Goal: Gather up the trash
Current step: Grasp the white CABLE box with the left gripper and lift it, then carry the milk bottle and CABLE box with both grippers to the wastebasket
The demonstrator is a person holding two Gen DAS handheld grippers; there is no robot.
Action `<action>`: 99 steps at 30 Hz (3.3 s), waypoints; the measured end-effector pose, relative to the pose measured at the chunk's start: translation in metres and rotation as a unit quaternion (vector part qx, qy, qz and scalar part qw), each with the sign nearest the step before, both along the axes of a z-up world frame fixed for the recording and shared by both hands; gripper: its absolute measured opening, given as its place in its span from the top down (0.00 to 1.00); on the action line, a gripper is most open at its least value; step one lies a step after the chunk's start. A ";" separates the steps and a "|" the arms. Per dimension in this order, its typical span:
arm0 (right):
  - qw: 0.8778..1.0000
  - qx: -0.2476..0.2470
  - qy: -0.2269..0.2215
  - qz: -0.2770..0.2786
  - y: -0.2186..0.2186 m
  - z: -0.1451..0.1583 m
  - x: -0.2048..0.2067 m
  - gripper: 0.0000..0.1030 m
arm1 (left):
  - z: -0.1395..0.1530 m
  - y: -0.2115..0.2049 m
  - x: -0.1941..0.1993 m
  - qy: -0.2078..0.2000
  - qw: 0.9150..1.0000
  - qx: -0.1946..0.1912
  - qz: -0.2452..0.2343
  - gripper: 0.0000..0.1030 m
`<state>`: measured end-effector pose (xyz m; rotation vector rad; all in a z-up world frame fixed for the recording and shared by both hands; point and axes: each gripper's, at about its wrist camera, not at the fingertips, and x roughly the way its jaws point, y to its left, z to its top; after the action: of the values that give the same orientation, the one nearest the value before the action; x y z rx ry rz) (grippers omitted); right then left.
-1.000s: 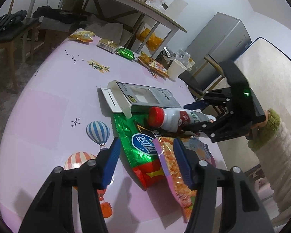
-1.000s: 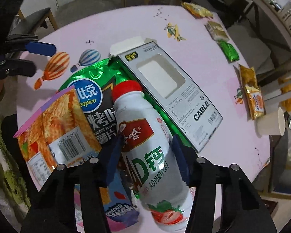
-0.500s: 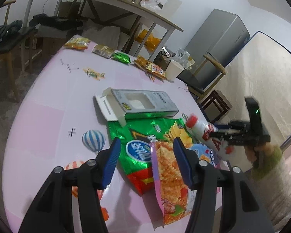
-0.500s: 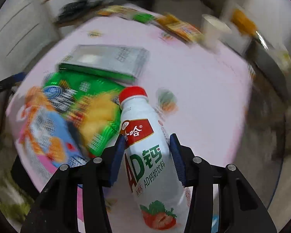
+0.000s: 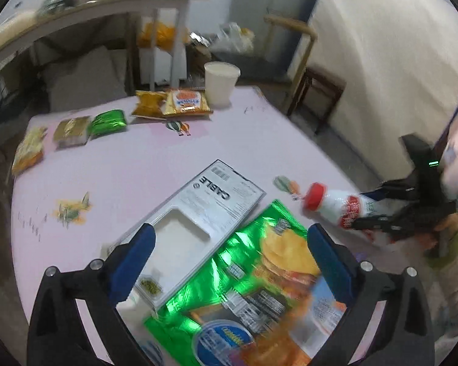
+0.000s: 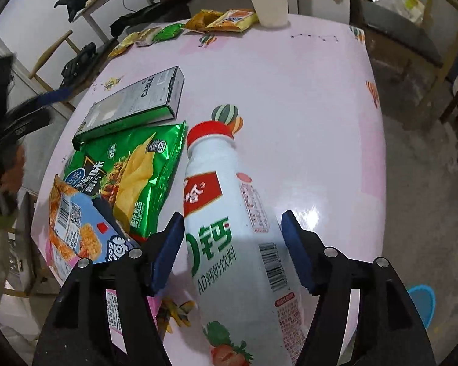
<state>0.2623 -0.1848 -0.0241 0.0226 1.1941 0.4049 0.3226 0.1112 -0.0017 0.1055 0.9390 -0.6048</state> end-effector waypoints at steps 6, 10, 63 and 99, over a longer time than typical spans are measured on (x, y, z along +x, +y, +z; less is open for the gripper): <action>1.000 0.006 0.006 0.007 -0.005 -0.003 -0.004 0.35 | -0.032 -0.036 0.026 -0.013 0.989 0.113 -0.094 0.05; 1.000 0.002 0.007 0.020 -0.003 -0.006 -0.004 0.34 | -0.050 -0.048 0.031 0.003 0.978 0.160 -0.130 0.05; 0.997 0.035 0.061 0.013 0.010 -0.016 0.000 0.41 | -0.013 -0.012 0.022 -0.005 0.990 0.143 0.010 0.16; 0.919 0.198 -0.101 -0.325 -0.222 0.039 -0.294 0.41 | 0.099 -0.273 -0.205 -0.031 0.979 -0.010 -0.201 0.16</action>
<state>-0.0318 -0.4065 0.0152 0.6962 0.8200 0.0482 0.1173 -0.1621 0.0977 0.3007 0.8557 -0.9790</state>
